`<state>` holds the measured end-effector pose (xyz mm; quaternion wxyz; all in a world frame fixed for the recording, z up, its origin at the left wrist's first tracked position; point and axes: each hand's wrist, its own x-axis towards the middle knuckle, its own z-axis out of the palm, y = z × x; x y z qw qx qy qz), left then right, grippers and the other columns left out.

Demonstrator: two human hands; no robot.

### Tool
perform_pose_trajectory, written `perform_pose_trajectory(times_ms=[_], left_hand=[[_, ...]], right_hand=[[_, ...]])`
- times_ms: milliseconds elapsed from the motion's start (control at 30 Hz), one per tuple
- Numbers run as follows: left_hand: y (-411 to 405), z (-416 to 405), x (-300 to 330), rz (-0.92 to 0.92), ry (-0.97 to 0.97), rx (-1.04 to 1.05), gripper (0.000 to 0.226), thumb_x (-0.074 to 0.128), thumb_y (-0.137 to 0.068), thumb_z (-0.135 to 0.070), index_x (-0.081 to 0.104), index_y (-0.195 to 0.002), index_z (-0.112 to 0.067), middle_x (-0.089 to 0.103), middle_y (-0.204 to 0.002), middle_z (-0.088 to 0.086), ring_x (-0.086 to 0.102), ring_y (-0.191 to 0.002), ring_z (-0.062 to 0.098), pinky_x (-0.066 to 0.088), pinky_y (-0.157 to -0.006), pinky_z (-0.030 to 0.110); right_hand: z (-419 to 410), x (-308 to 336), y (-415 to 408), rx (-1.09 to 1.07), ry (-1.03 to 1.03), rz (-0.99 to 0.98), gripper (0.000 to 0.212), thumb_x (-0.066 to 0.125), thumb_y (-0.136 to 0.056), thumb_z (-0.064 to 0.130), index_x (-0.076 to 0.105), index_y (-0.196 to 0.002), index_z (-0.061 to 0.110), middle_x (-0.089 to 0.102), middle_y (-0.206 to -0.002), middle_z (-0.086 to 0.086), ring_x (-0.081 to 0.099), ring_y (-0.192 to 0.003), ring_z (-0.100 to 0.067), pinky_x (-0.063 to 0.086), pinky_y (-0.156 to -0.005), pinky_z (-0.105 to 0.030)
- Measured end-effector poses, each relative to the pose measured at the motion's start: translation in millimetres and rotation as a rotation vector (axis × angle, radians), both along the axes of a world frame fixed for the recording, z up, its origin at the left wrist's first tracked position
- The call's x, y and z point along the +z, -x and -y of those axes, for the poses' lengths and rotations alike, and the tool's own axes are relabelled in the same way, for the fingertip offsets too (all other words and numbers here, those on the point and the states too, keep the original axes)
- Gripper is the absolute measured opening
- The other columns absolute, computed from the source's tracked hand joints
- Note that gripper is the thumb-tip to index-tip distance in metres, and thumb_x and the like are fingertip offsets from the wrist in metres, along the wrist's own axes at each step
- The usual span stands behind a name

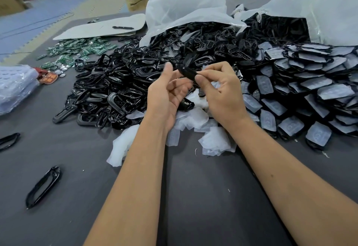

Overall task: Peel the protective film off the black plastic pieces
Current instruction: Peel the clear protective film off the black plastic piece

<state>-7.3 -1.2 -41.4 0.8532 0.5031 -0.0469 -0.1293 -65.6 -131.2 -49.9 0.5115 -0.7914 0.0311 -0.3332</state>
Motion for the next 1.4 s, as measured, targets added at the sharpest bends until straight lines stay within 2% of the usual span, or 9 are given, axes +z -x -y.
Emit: perform_pose_trajectory(times_ms=[100, 200, 267, 400, 600, 767, 1000, 1267, 1400], left_hand=[[1.8, 2.5, -3.2, 0.106, -0.088, 0.010, 0.014, 0.063, -0.102, -0.010, 0.073, -0.094, -0.005, 0.070, -0.078, 0.008, 0.062, -0.065, 0.012, 0.054, -0.061, 0.019], [2.7, 2.8, -4.0, 0.147, -0.131, 0.019, 0.013, 0.064, -0.101, -0.010, 0.075, -0.094, -0.008, 0.070, -0.086, 0.008, 0.062, -0.072, 0.011, 0.053, -0.062, 0.020], [3.3, 3.6, -3.2, 0.150, -0.120, 0.018, 0.018, 0.061, -0.104, -0.011, 0.075, -0.091, -0.011, 0.069, -0.091, 0.009, 0.062, -0.078, 0.013, 0.054, -0.064, 0.021], [3.3, 5.3, -2.7, 0.116, -0.071, 0.031, 0.018, 0.056, -0.107, -0.012, 0.072, -0.100, -0.007, 0.076, -0.091, 0.006, 0.067, -0.076, 0.011, 0.057, -0.067, 0.022], [4.4, 7.6, -1.6, 0.114, -0.106, 0.072, 0.015, 0.059, -0.106, -0.013, 0.071, -0.102, -0.004, 0.074, -0.087, 0.005, 0.064, -0.067, 0.007, 0.057, -0.065, 0.021], [4.3, 4.5, -1.1, 0.121, -0.067, 0.031, 0.011, 0.062, -0.103, -0.008, 0.070, -0.099, -0.003, 0.070, -0.083, 0.003, 0.061, -0.071, 0.010, 0.057, -0.069, 0.023], [5.1, 7.8, -0.9, 0.112, -0.112, 0.034, 0.013, 0.060, -0.104, -0.008, 0.071, -0.102, -0.003, 0.072, -0.086, 0.005, 0.063, -0.075, 0.011, 0.056, -0.068, 0.023], [3.5, 8.1, -2.7, 0.156, -0.156, 0.075, 0.016, 0.056, -0.105, -0.005, 0.070, -0.099, 0.001, 0.065, -0.084, 0.014, 0.053, -0.062, 0.014, 0.053, -0.060, 0.022], [3.0, 8.2, -3.4, 0.185, -0.183, 0.066, 0.016, 0.056, -0.105, -0.005, 0.070, -0.100, 0.002, 0.066, -0.082, 0.013, 0.053, -0.064, 0.014, 0.053, -0.060, 0.022]], right_hand=[[4.4, 1.2, -1.0, 0.067, -0.216, -0.034, 0.007, 0.071, -0.098, 0.010, 0.077, -0.095, 0.013, 0.060, -0.108, -0.008, 0.060, -0.082, -0.014, 0.053, -0.076, -0.029], [6.8, 1.1, -0.3, 0.181, -0.330, -0.055, 0.015, 0.066, -0.101, 0.010, 0.079, -0.095, 0.013, 0.062, -0.096, -0.008, 0.056, -0.067, -0.012, 0.050, -0.059, -0.026], [8.5, 0.5, -0.2, 0.272, -0.426, -0.081, 0.019, 0.060, -0.103, 0.010, 0.080, -0.105, 0.008, 0.065, -0.089, -0.011, 0.055, -0.068, -0.019, 0.049, -0.057, -0.028], [13.0, -1.2, -1.2, 0.364, -0.570, -0.089, 0.028, 0.062, -0.096, 0.007, 0.074, -0.122, 0.012, 0.069, -0.102, -0.014, 0.063, -0.083, -0.021, 0.052, -0.064, -0.029], [14.0, -3.3, -1.0, 0.326, -0.543, -0.067, 0.032, 0.071, -0.092, -0.003, 0.072, -0.122, 0.009, 0.070, -0.087, -0.006, 0.066, -0.086, -0.025, 0.055, -0.070, -0.031], [14.0, -1.8, 0.3, 0.302, -0.601, -0.058, 0.036, 0.073, -0.090, -0.007, 0.070, -0.124, 0.003, 0.071, -0.082, -0.006, 0.067, -0.082, -0.021, 0.057, -0.079, -0.035], [16.0, -0.9, 1.5, 0.351, -0.595, -0.054, 0.038, 0.072, -0.088, -0.011, 0.068, -0.122, 0.005, 0.068, -0.078, -0.004, 0.061, -0.084, -0.030, 0.056, -0.087, -0.043], [13.9, -2.7, -1.0, 0.363, -0.551, -0.108, 0.040, 0.071, -0.089, -0.012, 0.068, -0.125, 0.005, 0.068, -0.081, -0.002, 0.068, -0.079, -0.013, 0.057, -0.079, -0.026], [15.2, -2.0, 0.3, 0.349, -0.513, -0.114, 0.035, 0.071, -0.088, -0.012, 0.069, -0.118, 0.006, 0.070, -0.077, 0.004, 0.067, -0.076, -0.012, 0.056, -0.081, -0.028]])
